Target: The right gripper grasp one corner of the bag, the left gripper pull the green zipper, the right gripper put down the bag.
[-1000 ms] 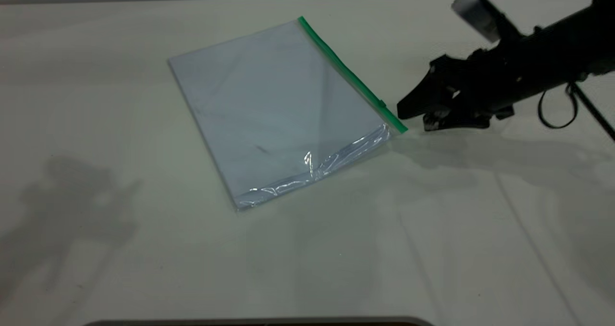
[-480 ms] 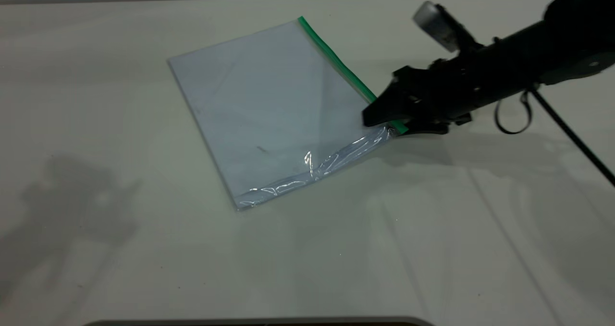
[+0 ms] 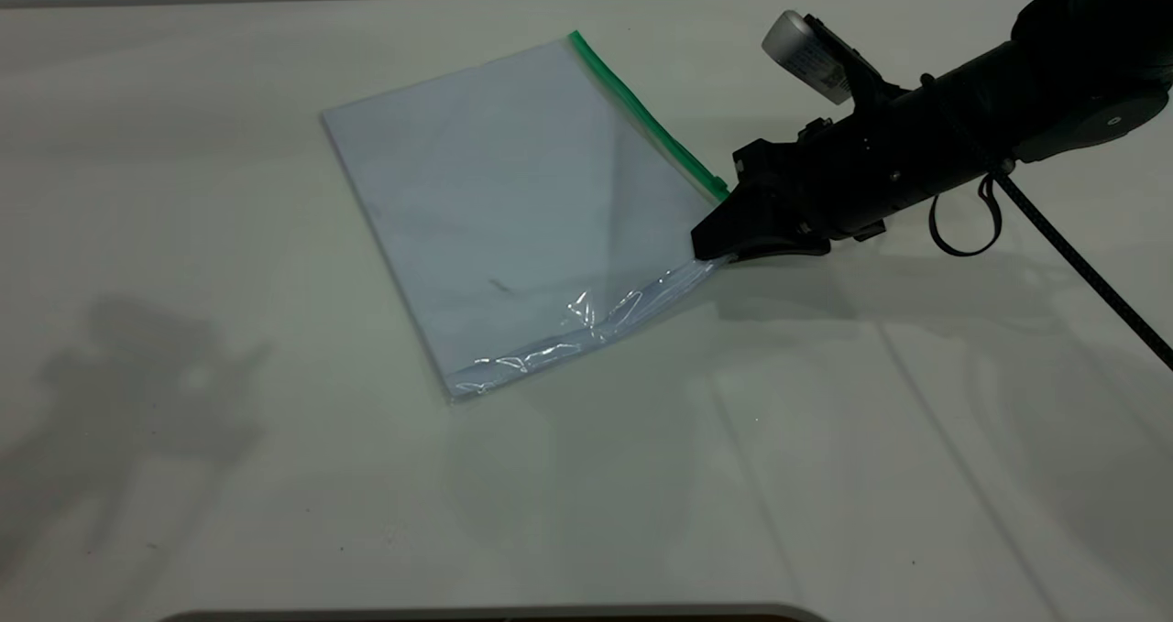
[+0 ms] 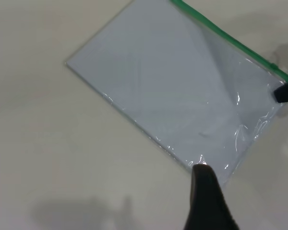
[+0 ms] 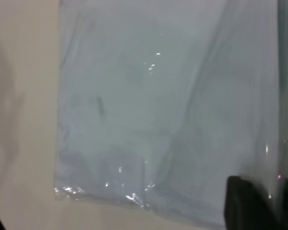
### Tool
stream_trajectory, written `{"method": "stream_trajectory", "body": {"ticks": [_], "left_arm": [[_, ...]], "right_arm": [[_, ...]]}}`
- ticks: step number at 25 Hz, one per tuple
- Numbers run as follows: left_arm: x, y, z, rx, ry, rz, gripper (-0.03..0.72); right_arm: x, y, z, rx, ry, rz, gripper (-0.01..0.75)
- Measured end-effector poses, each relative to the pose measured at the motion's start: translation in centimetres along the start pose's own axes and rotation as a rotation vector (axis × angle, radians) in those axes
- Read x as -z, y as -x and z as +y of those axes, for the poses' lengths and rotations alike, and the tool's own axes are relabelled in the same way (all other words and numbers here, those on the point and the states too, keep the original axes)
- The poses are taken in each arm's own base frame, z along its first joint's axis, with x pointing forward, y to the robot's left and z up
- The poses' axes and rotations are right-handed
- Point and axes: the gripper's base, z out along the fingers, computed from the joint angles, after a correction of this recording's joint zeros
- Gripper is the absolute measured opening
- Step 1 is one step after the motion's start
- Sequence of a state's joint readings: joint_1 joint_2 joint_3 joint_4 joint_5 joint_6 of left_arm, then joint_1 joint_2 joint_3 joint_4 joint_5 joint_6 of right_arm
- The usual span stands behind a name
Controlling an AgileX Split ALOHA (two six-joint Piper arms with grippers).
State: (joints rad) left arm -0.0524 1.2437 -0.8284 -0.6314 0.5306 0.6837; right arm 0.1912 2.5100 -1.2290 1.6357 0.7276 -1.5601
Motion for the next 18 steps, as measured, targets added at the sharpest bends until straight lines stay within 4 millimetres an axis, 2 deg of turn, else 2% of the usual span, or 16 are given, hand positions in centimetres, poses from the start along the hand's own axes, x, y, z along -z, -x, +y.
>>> {"method": "stream_trajectory", "body": {"ticks": [2, 6, 14, 18], "left_arm": [[0.0, 0.0, 0.0, -0.007, 0.004, -0.005, 0.513], [0.0, 0.1, 0.1, -0.020, 0.009, -0.010, 0.513], [-1.3, -0.1, 0.6, -0.015, 0.006, 0.028, 0.513], [-2.0, -0.1, 0.9, -0.017, 0.004, 0.042, 0.513]], "right_arm": [[0.0, 0.0, 0.1, -0.001, 0.014, 0.000, 0.033], [0.5, -0.1, 0.8, 0.094, 0.049, 0.056, 0.033], [4.8, 1.2, 3.8, 0.412, 0.002, 0.260, 0.033], [6.0, 2.3, 3.9, 0.500, -0.097, 0.286, 0.033]]}}
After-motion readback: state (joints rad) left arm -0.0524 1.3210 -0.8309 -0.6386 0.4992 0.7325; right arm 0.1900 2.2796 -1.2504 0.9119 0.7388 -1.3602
